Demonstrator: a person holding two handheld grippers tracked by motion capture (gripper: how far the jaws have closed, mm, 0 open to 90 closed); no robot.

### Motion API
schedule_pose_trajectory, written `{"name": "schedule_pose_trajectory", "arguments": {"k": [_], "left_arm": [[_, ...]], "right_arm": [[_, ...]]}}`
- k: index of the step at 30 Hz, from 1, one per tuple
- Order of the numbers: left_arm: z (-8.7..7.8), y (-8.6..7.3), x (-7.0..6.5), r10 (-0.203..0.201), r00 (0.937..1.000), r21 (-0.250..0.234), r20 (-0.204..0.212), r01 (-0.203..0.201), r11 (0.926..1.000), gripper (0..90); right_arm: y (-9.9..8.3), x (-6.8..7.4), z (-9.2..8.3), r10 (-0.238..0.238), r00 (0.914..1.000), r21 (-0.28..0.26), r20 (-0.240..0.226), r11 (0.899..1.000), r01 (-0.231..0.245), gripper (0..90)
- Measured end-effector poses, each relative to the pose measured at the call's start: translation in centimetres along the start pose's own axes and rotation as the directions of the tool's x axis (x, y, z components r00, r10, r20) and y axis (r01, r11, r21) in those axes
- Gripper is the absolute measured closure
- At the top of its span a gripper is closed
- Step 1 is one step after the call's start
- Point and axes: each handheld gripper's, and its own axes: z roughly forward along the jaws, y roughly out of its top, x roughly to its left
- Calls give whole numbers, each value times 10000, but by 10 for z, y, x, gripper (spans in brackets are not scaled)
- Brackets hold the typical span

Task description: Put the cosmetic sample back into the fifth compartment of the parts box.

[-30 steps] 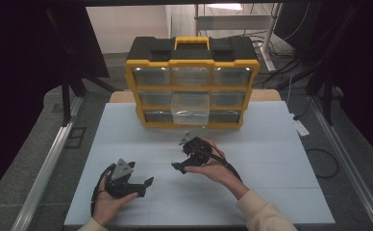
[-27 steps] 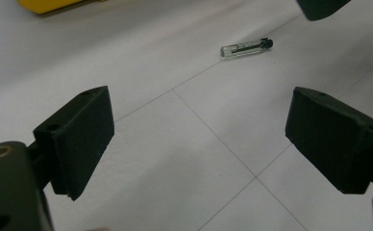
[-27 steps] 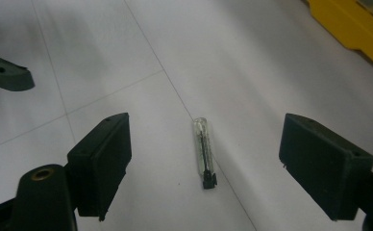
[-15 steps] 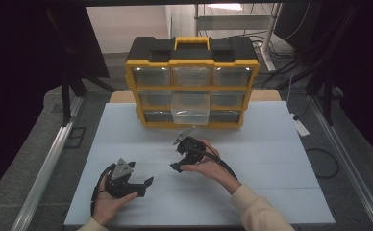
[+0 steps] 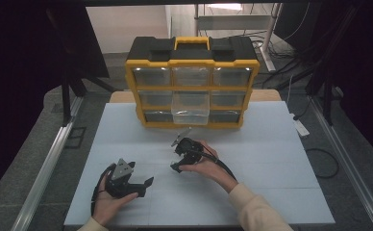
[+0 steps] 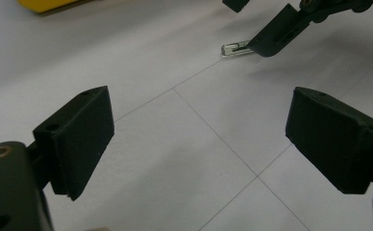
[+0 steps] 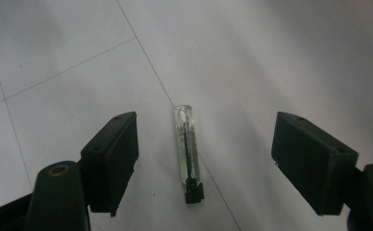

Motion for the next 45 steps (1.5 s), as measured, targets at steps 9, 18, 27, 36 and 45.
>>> {"name": "schedule_pose_trajectory", "arguments": {"k": [9,18,27,36,45], "left_arm": [[0,0,0,6,10000,25,-21,-6,10000,103],[0,0,0,16,10000,25,-42,-16,10000,103],[0,-1,0,30,10000,42,-50,-30,10000,104],[0,-1,1,-1,10000,29,-66,1,10000,104],[0,-1,0,-2,10000,52,-83,3,10000,104]], "right_arm": [[-1,1,5,-244,9997,261,-27,9994,245,376],[-1,7,5,-537,9985,541,93,9971,531,575],[0,10,4,-683,9976,602,-57,9958,686,807],[-1,10,-6,-758,9971,115,16,9971,758,814],[-5,15,-31,-723,9974,-630,-38,9954,719,814]]}}
